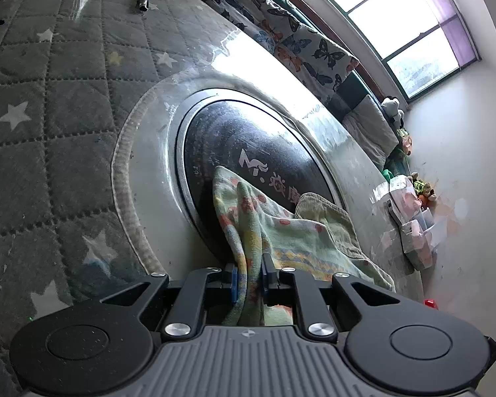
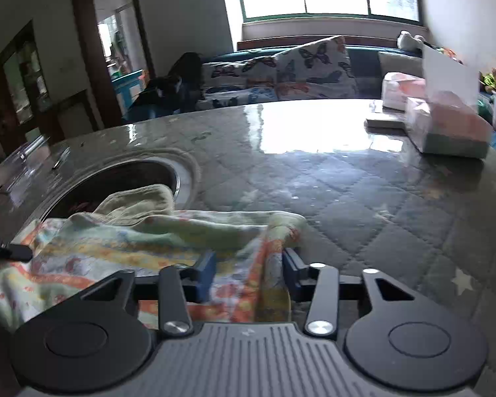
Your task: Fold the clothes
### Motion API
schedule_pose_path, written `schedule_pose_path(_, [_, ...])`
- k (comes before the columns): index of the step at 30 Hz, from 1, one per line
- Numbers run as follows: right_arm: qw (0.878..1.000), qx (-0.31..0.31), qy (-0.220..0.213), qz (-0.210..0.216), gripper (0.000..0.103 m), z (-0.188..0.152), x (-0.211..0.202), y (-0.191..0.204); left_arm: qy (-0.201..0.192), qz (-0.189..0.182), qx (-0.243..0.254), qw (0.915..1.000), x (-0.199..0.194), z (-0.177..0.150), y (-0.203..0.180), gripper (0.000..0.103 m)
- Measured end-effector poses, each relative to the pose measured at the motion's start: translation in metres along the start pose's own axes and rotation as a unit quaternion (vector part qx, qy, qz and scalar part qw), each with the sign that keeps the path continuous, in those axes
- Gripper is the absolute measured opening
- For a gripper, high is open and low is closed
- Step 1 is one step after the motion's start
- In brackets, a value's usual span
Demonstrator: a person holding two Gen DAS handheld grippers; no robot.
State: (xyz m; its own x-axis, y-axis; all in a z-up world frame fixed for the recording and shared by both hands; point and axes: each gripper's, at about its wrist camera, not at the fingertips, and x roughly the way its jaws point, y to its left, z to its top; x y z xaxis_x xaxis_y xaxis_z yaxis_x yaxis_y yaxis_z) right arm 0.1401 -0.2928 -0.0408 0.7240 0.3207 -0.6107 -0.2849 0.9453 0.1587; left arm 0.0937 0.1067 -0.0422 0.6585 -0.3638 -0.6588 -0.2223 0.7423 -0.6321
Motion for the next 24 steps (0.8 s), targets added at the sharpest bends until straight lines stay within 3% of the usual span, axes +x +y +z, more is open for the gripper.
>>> schedule_pose_path(1, [1.000,-0.001,-0.001,0.002,0.020,0.000,-0.001,0.002,0.000,0.001,0.003,1.0000,0.000,0.000,-0.001,0.014])
schedule_pose_path(4, [1.000,-0.001,-0.008,0.007,0.009,0.000,-0.006,0.006,-0.003,0.003,0.019,0.9998,-0.002,0.000,-0.007,0.013])
schedule_pose_path(11, [0.999,0.004,-0.052,0.008,0.008,0.006,-0.043,0.004,-0.018,-0.025,0.069,0.9972,-0.012,0.003,-0.039,0.010])
schedule_pose_path(24, [0.990,0.017,-0.108,-0.084,0.008,0.022,-0.108,-0.044,0.012,-0.081,0.146,0.9859,0.032,-0.008,-0.139,0.009])
